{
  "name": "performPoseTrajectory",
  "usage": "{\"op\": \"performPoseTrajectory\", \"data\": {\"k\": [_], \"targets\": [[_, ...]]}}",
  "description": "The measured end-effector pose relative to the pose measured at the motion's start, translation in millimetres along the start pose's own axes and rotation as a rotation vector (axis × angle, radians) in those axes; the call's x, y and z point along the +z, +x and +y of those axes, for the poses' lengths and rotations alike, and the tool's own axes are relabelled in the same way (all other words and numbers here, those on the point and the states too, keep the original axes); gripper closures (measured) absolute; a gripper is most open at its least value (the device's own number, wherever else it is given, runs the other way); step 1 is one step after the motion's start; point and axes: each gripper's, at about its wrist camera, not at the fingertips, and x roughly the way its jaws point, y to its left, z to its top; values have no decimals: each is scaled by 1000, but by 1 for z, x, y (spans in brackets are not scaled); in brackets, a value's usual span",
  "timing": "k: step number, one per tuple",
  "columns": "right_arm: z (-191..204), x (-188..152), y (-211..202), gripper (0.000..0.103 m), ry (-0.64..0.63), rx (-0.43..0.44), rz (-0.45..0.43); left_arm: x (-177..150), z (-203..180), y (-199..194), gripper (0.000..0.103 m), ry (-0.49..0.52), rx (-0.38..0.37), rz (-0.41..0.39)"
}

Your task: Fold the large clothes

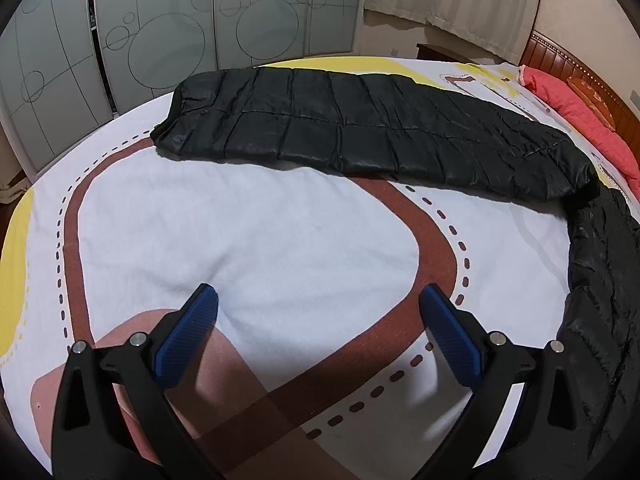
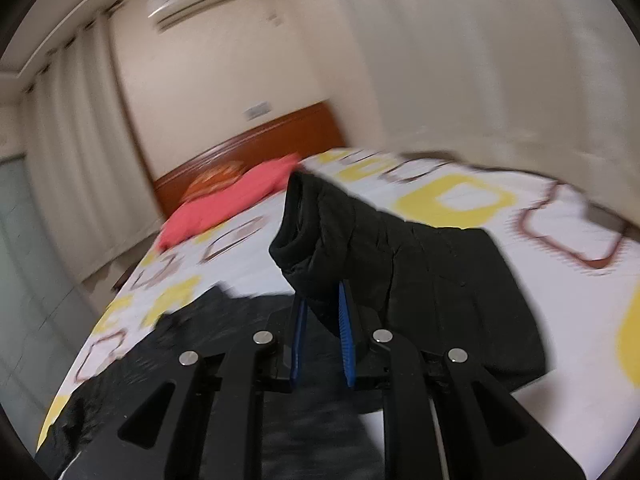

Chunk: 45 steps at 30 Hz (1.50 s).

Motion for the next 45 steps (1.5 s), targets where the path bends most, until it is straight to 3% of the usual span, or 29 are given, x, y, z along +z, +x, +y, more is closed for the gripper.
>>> {"op": "performPoseTrajectory", "data": {"k": [7,13,19,27,31,33,35,36,39,41,43,45], "targets": [[110,-34,45,87,-107,131,117,-2,0,0,2,1,0,-17],[176,-65,75,87,-166,211,200,-1,0,0,2,1,0,-19],[231,-99,94,87,-211,284,286,-2,0,0,2,4,1,-24],[287,-144,124,87,-296,301,393,-2,1,0,2,4,0,-32],[299,-164,139,87,-334,301,461,-3,0,-1,2,4,0,-33],[302,-170,144,80,-358,297,500,-3,1,0,2,3,-1,-32],[306,-171,140,44,-374,339,507,-3,0,-1,2,3,-1,-32],[306,-170,135,39,-380,341,496,-3,0,-1,2,3,-1,-32],[296,-153,108,37,-410,370,437,-3,1,-1,2,2,-3,-31],[264,-128,90,37,-377,361,385,-3,0,-1,2,2,-3,-31],[223,-102,85,38,-331,307,358,-3,0,-1,2,2,-2,-31],[163,-70,88,38,-283,179,322,-3,0,-1,2,3,-2,-32]]}}
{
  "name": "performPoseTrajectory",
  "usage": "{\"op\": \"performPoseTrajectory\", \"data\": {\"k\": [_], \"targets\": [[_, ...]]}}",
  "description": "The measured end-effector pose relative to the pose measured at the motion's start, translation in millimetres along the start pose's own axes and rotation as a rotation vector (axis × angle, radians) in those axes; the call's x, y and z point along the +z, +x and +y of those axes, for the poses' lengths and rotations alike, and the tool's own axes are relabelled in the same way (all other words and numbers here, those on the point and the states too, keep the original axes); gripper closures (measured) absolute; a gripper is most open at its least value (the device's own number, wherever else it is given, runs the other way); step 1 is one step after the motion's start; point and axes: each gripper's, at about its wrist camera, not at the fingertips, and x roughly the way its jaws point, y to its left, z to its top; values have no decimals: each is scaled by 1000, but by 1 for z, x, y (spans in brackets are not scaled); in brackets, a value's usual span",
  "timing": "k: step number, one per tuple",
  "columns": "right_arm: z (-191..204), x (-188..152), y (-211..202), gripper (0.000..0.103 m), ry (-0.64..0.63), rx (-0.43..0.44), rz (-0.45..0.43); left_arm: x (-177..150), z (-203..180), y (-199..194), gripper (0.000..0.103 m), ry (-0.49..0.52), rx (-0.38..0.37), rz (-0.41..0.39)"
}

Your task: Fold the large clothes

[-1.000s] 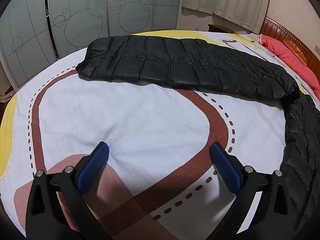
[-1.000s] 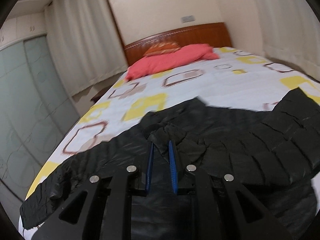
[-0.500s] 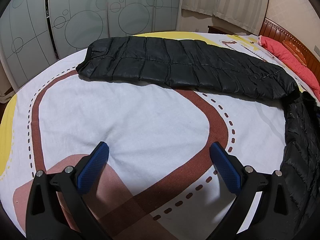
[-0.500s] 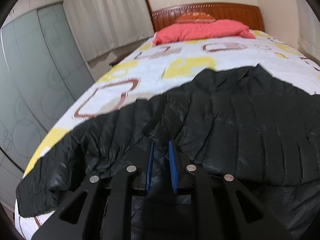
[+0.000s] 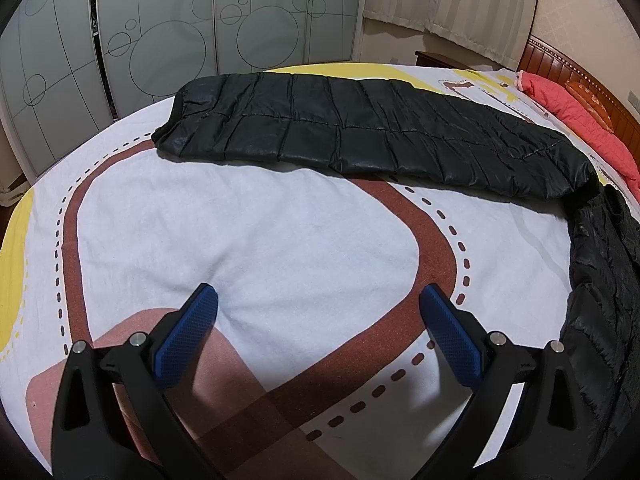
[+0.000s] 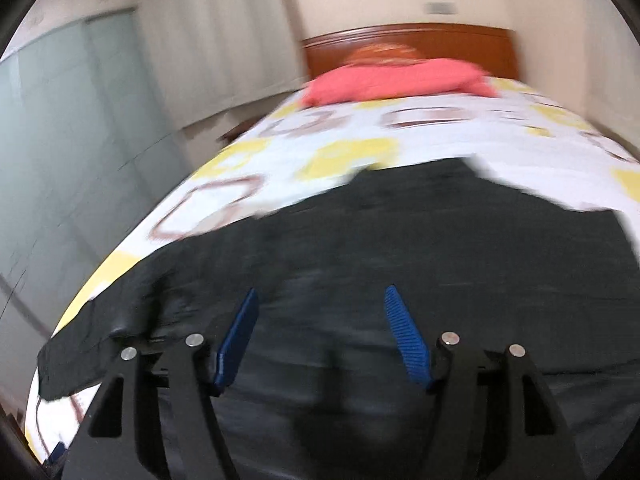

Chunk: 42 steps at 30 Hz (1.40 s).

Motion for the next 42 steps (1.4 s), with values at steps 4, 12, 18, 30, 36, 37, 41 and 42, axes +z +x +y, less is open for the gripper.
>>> {"op": "performPoseTrajectory", "data": {"k": [4,12,18,30,36,37,41,42], "targets": [[-107,6,-8,44,75,-245,-3,1,0,0,2,3,4,0],[-149,-32,43,42,-15,-333,164,2,-3,1,2,13,18,3],[-134,-7,33,42,-5,-327,131,2,-5,2,2,19,25,3],[-124,12,76,42,12,-318,172,2,-5,2,2,19,24,3],[-81,8,66,42,-46,-262,124,2,-5,2,2,19,24,4],[-78,5,70,42,-55,-269,137,3,-5,2,2,20,24,4],[-81,-9,87,42,-44,-287,174,3,-5,2,2,19,24,4],[-84,-9,88,41,-36,-284,169,3,-5,2,2,20,24,4]]}}
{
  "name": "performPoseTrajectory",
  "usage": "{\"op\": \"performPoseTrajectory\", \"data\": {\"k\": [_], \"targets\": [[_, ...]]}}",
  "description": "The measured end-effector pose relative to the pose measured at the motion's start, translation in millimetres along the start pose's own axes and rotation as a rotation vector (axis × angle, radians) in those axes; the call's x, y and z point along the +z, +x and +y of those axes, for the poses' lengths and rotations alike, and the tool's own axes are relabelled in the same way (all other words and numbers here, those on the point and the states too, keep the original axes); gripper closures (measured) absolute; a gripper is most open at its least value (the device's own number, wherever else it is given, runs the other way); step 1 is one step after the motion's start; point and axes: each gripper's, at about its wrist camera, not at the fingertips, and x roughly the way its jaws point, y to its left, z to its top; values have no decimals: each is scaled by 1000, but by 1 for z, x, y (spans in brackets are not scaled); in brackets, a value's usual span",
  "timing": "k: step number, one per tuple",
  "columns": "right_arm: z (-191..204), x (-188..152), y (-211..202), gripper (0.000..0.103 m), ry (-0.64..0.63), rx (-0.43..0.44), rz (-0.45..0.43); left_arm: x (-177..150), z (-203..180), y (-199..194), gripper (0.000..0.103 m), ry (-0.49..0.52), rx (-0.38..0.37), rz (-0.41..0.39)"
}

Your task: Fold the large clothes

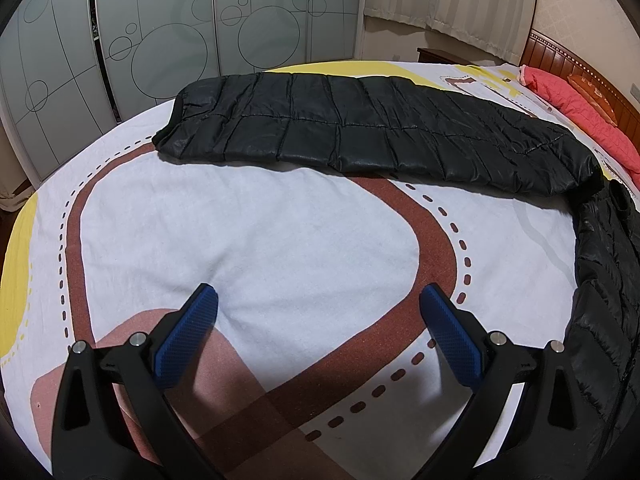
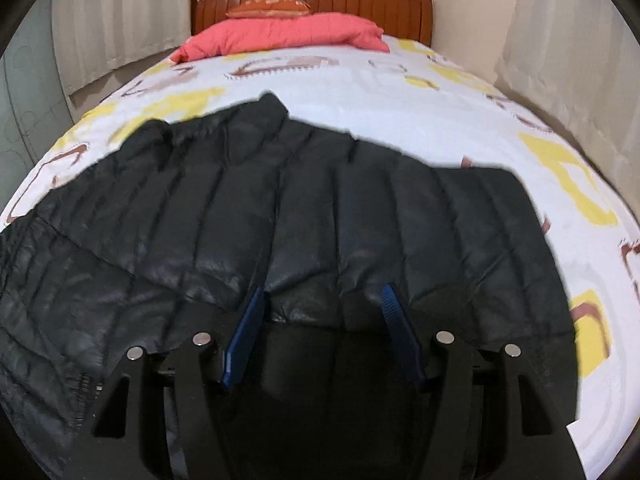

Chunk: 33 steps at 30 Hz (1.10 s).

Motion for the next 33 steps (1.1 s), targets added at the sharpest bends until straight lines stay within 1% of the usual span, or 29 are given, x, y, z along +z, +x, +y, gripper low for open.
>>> {"op": "performPoseTrajectory", "data": {"k": [2,9,12,15,21,23,26,27,29,30,31,32,33], "targets": [[-5,-2,2,39,19,11,-5,0,0,0,2,0,0,0],[-7,-5,3,37,34,20,-22,1,1,1,2,-2,-4,9],[-10,-6,3,35,45,25,-25,4,3,2,2,-9,-16,23],[-10,-6,3,34,49,25,-27,8,9,-1,2,-36,-53,23],[-10,-7,4,33,47,21,-33,16,25,-3,2,-136,-173,-14],[-10,-7,4,33,47,21,-33,20,30,-1,2,-169,-199,-27],[-10,-7,4,33,47,20,-33,32,40,5,2,-254,-256,-60],[-10,-7,4,33,47,21,-33,37,44,10,2,-294,-291,-64],[-11,-7,4,33,47,21,-33,46,50,23,2,-360,-344,-48],[-10,-7,4,33,50,20,-36,51,55,32,2,-410,-356,-50],[-10,-8,4,32,49,19,-36,55,58,34,2,-440,-359,-74],[-10,-8,4,32,50,19,-37,59,61,37,2,-461,-369,-92],[-10,-8,4,32,50,20,-38,63,63,43,2,-477,-384,-93]]}}
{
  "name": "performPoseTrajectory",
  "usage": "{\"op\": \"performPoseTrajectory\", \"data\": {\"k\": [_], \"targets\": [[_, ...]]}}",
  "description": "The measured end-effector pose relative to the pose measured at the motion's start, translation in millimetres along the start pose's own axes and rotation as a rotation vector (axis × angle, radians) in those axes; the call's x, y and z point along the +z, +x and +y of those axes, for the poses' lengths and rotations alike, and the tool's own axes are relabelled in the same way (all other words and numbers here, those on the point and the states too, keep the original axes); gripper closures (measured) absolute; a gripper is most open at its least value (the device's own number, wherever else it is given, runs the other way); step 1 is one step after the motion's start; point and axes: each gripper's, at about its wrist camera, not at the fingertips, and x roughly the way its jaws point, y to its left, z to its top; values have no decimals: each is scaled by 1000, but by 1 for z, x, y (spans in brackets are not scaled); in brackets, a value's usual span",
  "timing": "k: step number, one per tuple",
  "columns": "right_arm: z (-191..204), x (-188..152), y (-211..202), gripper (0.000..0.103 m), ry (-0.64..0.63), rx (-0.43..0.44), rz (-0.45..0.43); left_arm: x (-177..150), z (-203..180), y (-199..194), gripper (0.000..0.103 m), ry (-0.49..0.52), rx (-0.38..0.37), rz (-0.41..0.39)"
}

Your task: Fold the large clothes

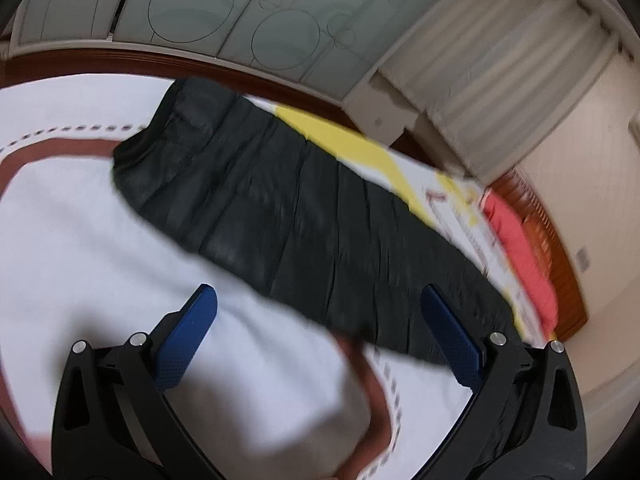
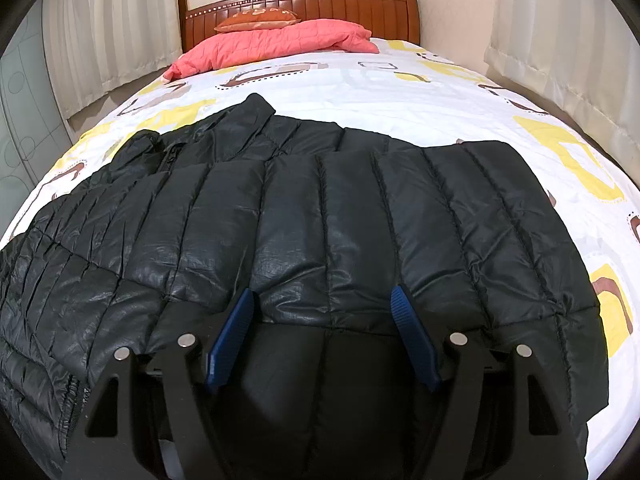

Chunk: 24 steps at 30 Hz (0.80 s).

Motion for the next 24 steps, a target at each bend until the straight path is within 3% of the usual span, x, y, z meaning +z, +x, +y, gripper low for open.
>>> {"op": "performPoseTrajectory", "data": {"k": [4,5,6,7,9,10,12,15,17,24], "targets": [[0,0,-1,32,0,-2,-2,19,16,7,3,-98,-67,-51],[0,0,-1,32,0,0,-1,23,20,6,14,-128,-64,-64],[0,0,0,32,1,-1,-2,26,25,6,36,-162,-50,-78],[0,0,0,32,1,-1,-2,29,35,8,45,-215,-53,-82],[0,0,0,32,0,-1,-3,34,49,9,78,-284,-46,-94],[0,0,0,32,-1,-3,-4,37,53,11,82,-296,-41,-94],[0,-1,0,32,0,-1,-3,45,52,12,92,-246,-22,-94],[0,-1,0,32,0,-2,-4,50,36,7,95,-151,14,-122],[0,-1,0,32,0,-3,-5,48,8,0,96,-34,20,-153],[0,-1,-1,31,0,-3,-5,6,-103,-14,96,324,-86,-163]]}}
